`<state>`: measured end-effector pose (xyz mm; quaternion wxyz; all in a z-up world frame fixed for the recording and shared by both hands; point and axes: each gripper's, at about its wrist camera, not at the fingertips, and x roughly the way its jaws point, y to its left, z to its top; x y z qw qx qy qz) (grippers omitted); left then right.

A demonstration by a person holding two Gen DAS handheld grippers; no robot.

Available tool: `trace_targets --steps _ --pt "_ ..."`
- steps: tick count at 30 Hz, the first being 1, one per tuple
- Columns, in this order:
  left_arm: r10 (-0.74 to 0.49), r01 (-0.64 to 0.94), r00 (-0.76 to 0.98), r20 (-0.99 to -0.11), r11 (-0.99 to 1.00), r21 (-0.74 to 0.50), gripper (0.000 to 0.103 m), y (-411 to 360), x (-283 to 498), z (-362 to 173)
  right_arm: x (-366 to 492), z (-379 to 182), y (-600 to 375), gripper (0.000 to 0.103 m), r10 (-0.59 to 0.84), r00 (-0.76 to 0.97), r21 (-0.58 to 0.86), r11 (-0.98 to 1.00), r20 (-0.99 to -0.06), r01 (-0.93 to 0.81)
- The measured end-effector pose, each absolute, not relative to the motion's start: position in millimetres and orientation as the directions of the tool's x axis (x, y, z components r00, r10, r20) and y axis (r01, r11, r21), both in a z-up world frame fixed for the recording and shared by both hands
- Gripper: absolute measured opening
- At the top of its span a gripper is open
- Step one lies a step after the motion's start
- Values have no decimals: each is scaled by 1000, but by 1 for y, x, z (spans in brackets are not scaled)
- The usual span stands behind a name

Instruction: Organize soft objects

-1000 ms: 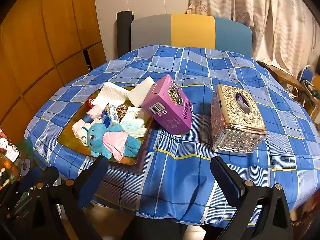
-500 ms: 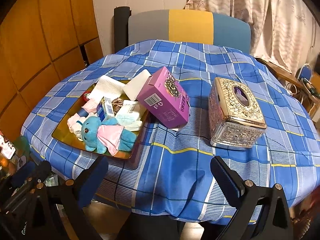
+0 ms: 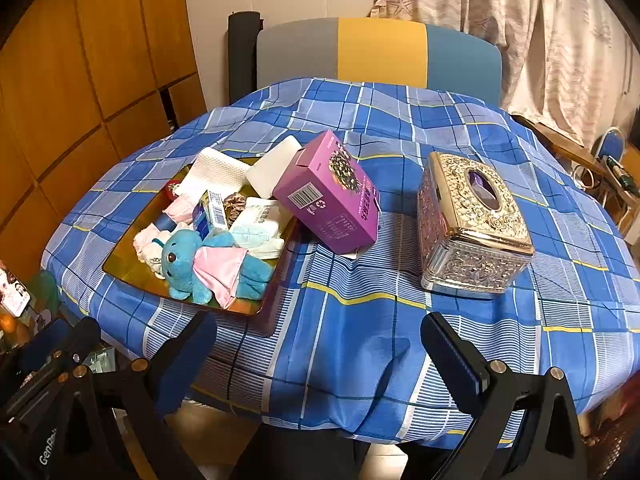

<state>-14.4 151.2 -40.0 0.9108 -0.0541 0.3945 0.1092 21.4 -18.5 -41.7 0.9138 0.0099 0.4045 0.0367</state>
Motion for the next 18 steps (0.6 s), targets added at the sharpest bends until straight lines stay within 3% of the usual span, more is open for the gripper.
trace_targets --steps 18 --pt "159 -234 664 -731 972 -2 39 151 -13 -43 22 -45 -21 103 72 663 49 997 -745 -54"
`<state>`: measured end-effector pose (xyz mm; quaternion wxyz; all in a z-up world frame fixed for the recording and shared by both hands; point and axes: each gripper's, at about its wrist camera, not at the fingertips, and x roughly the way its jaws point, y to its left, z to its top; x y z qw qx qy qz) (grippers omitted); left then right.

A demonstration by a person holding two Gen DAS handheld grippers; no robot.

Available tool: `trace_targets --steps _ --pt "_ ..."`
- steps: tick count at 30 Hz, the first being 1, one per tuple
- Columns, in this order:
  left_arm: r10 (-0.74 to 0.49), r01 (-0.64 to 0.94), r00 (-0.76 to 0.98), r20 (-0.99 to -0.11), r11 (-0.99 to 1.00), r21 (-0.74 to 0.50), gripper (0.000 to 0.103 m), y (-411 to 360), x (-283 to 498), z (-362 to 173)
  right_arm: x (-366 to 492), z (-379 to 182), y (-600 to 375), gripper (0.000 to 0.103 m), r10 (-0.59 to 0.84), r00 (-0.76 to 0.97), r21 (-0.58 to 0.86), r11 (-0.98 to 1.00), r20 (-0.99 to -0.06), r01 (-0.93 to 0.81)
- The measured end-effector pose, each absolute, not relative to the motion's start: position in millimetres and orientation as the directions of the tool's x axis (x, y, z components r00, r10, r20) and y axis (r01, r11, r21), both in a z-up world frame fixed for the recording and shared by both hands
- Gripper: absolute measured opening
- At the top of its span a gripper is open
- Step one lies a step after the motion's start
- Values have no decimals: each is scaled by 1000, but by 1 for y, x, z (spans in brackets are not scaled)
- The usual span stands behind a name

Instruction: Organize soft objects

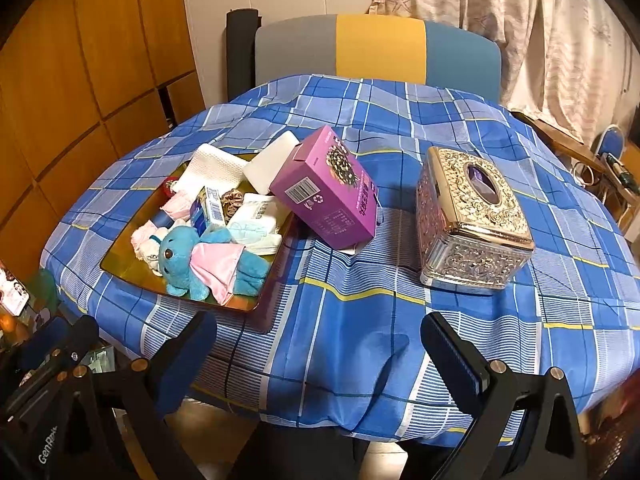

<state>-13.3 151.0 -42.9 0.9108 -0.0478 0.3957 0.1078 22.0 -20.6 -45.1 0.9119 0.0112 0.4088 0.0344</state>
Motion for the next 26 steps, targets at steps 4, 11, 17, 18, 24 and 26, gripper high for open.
trace_targets --steps 4,11,17,18,24,26 --pt "157 -230 661 -733 973 1 39 151 -12 -43 22 -46 -21 103 71 663 46 997 -745 -55" --pt "154 -225 659 -737 974 3 39 150 -11 -44 23 -48 -21 103 73 655 47 997 -752 -57" --pt "138 -212 656 -742 977 -6 39 151 -11 -47 23 -48 -22 103 73 656 48 997 -751 -56" --pt "133 -209 654 -744 978 -9 38 151 -11 -48 23 -48 -22 103 74 655 49 997 -752 -56" --pt "165 -221 665 -729 975 19 38 150 -11 -47 24 -50 -22 103 76 652 52 997 -755 -57" --pt "165 -217 669 -725 976 22 39 150 -10 -47 24 -51 -22 103 76 650 52 997 -757 -56"
